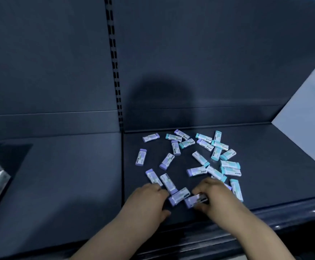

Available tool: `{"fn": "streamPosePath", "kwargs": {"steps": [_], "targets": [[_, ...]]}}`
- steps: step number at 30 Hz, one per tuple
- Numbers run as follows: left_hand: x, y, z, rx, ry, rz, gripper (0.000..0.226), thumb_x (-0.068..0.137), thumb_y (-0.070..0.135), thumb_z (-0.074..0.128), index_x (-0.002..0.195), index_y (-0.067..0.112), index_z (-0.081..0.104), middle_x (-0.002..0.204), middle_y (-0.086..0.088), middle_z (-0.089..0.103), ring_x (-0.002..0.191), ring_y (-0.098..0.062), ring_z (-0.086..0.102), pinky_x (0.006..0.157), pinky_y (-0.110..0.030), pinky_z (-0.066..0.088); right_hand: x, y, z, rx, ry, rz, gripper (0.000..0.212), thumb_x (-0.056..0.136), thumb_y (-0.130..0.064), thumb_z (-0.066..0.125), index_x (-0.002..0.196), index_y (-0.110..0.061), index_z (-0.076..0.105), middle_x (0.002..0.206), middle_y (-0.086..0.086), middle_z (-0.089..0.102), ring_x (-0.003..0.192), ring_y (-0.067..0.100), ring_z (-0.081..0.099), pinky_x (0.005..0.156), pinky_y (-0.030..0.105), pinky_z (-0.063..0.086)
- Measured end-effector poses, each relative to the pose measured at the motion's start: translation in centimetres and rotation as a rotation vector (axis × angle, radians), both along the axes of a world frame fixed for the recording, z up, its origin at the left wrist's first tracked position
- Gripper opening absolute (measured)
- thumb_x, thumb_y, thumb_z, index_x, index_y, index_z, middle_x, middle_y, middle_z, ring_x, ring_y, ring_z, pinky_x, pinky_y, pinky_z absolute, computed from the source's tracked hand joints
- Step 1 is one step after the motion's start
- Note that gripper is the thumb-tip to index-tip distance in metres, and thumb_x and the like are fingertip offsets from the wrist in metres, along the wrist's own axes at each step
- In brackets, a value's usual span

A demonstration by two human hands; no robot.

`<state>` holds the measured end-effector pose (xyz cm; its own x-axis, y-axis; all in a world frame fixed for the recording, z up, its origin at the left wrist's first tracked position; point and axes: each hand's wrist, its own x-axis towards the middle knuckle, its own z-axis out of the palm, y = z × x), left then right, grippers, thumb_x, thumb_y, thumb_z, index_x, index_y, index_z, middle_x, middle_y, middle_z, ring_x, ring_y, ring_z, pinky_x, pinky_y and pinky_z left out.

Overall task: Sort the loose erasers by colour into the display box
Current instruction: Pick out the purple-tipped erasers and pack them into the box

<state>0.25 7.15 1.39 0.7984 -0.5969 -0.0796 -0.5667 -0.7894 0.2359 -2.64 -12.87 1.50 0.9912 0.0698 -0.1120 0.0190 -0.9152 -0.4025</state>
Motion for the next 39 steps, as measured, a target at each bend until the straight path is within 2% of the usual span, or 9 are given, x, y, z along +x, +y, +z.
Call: {"fn": "streamPosePath", "kwargs": {"steps": [4,8,13,18,26,30,34,36,39], "targets": [[0.2,-2.7,-0.5,-0.038,0.019,0.126,0.021,0.087,0.033,0.054,0.105,0.022,0.055,0.114,0.004,0.052,0.110,-0.017,0.047,0.089,-0.028,0.039,1.7,-2.0,0.4,-0.029,0.072,0.140,0.031,0.079,-0.034,0.069,0.108,-0.025,0.062,0.106,-0.010,0.049,0.107,0.009,0.048,0.090,0.018,0.038],[0.1,-4.5,-0.8,-0.069,0.087,0.284,0.021,0.087,0.028,0.052,0.106,0.023,0.056,0.113,0.003,0.053,0.108,-0.018,0.050,0.089,-0.030,0.043,2.5,-3.7,0.2,-0.051,0.029,0.226,0.031,0.082,-0.033,0.065,0.112,-0.024,0.058,0.113,-0.005,0.052,0.107,0.012,0.050,0.086,0.020,0.038],[-0.1,-5.6,-0.3,-0.146,0.136,0.463,0.016,0.089,0.025,0.049,0.101,0.023,0.060,0.106,0.001,0.059,0.096,-0.021,0.057,0.082,-0.029,0.047,2.9,-5.0,-0.4,-0.011,-0.068,0.273,0.020,0.086,-0.033,0.059,0.103,-0.022,0.056,0.104,-0.004,0.057,0.097,0.013,0.052,0.079,0.023,0.039],[-1.1,-5.6,-0.1,-0.209,0.131,0.560,0.018,0.090,0.022,0.049,0.101,0.025,0.062,0.096,0.001,0.060,0.084,-0.020,0.058,0.070,-0.024,0.043,3.1,-5.4,-0.9,0.024,-0.091,0.287,0.018,0.088,-0.034,0.055,0.094,-0.018,0.054,0.094,-0.001,0.058,0.089,0.015,0.053,0.075,0.028,0.042],[-1.0,-4.6,0.7,-0.269,0.132,0.520,0.021,0.094,0.021,0.044,0.103,0.025,0.062,0.102,0.005,0.059,0.091,-0.014,0.058,0.082,-0.028,0.046,2.5,-4.9,-0.7,0.064,-0.103,0.240,0.021,0.089,-0.035,0.052,0.078,-0.021,0.041,0.078,-0.004,0.048,0.078,0.016,0.047,0.067,0.029,0.035],[-0.3,-3.9,0.9,-0.255,0.163,0.480,0.022,0.096,0.020,0.041,0.100,0.023,0.063,0.097,0.002,0.058,0.087,-0.016,0.058,0.080,-0.029,0.046,2.2,-4.3,-0.6,-0.010,-0.076,0.199,0.033,0.090,-0.036,0.051,0.068,-0.026,0.028,0.073,-0.008,0.036,0.075,0.013,0.037,0.056,0.017,0.029],[0.6,-3.9,0.6,-0.209,0.157,0.382,0.021,0.095,0.012,0.045,0.102,0.017,0.065,0.096,0.003,0.056,0.083,-0.020,0.052,0.075,-0.021,0.040,1.8,-3.6,-0.5,0.001,-0.072,0.152,0.026,0.088,-0.039,0.054,0.080,-0.023,0.036,0.083,-0.006,0.039,0.078,0.012,0.036,0.060,0.023,0.029],[0.8,-3.9,0.3,-0.198,0.124,0.341,0.025,0.094,0.009,0.047,0.105,0.017,0.067,0.100,0.005,0.058,0.090,-0.017,0.054,0.078,-0.018,0.038,1.5,-3.5,-0.5,0.008,-0.062,0.139,0.026,0.087,-0.042,0.056,0.081,-0.023,0.039,0.081,-0.007,0.039,0.078,0.012,0.038,0.066,0.024,0.029],[0.7,-3.8,-0.2,-0.259,0.071,0.363,0.022,0.092,0.012,0.047,0.101,0.021,0.066,0.104,0.006,0.059,0.098,-0.017,0.057,0.084,-0.025,0.045,1.3,-3.5,-0.3,0.046,-0.042,0.094,0.023,0.085,-0.044,0.059,0.085,-0.024,0.048,0.081,-0.007,0.047,0.079,0.013,0.048,0.068,0.024,0.037]]}}
